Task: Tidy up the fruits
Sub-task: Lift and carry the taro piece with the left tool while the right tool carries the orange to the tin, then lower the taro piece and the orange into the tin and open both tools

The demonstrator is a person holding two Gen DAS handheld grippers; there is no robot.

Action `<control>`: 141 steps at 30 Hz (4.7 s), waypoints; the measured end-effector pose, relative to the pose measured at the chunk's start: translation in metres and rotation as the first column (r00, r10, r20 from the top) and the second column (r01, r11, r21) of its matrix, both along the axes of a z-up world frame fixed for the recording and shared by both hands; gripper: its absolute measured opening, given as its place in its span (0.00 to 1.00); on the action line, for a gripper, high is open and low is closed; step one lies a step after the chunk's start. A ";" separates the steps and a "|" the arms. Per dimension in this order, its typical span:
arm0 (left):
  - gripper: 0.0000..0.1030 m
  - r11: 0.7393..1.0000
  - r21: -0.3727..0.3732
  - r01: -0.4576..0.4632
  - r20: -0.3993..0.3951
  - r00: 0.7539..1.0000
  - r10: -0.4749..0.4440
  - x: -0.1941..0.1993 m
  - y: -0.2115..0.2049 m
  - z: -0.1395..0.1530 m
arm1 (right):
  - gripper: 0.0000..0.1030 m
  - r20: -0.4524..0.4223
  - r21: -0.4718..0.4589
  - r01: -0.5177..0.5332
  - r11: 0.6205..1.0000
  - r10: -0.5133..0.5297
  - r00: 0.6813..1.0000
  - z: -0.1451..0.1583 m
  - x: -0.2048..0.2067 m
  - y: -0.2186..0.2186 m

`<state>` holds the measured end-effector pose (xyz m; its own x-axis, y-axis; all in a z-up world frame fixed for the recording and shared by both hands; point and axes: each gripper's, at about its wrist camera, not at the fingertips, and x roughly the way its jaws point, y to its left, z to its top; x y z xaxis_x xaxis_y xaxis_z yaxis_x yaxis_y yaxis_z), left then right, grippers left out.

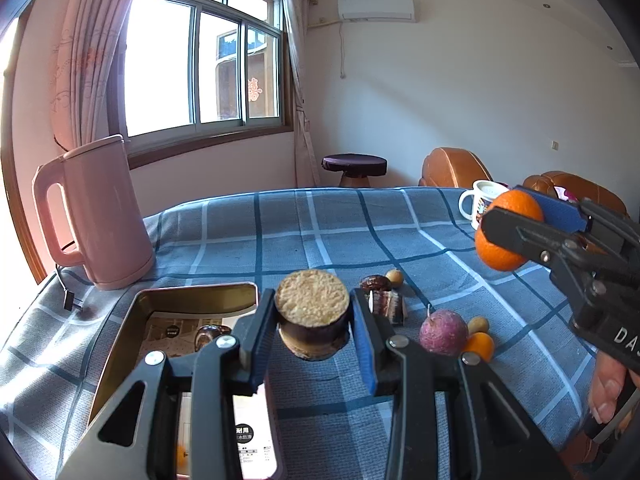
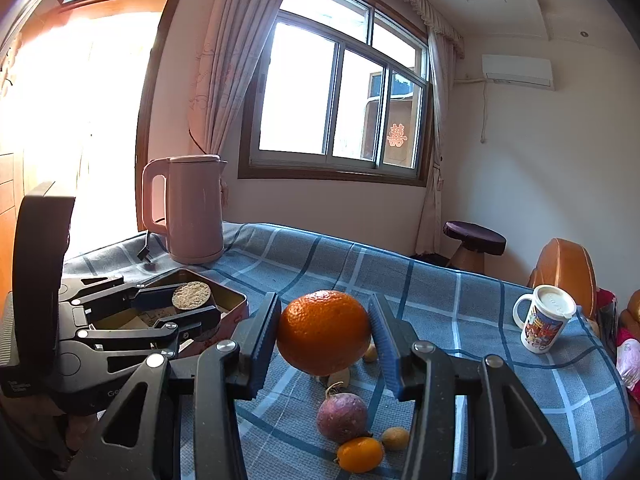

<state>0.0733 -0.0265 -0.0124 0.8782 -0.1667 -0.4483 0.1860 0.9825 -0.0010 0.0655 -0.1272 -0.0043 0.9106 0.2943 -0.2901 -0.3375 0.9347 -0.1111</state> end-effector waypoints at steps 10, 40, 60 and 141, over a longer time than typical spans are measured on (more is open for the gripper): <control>0.36 0.999 -0.001 -0.048 -0.006 0.999 0.047 0.005 0.020 0.003 | 0.46 0.030 -0.030 -0.032 0.999 0.033 0.999 0.015 0.004 0.019; 0.36 0.976 0.079 -0.203 -0.056 0.977 0.208 0.026 0.072 0.004 | 0.46 0.058 -0.089 -0.189 0.978 0.194 0.979 0.039 0.030 0.093; 0.36 0.958 0.129 -0.255 -0.120 0.955 0.271 0.045 0.102 -0.022 | 0.46 -0.090 -0.060 -0.249 0.967 0.243 0.966 -0.015 0.068 0.127; 0.37 0.949 0.253 -0.186 -0.262 0.931 0.252 0.073 0.116 -0.060 | 0.46 -0.325 -0.091 -0.328 0.940 0.283 0.903 -0.089 0.092 0.170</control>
<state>0.1464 0.0898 -0.0721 0.7088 0.1470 -0.6899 -0.0100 0.9800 0.1985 0.1572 0.0431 -0.0928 0.6444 0.4797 -0.5955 -0.6419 0.7625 -0.0804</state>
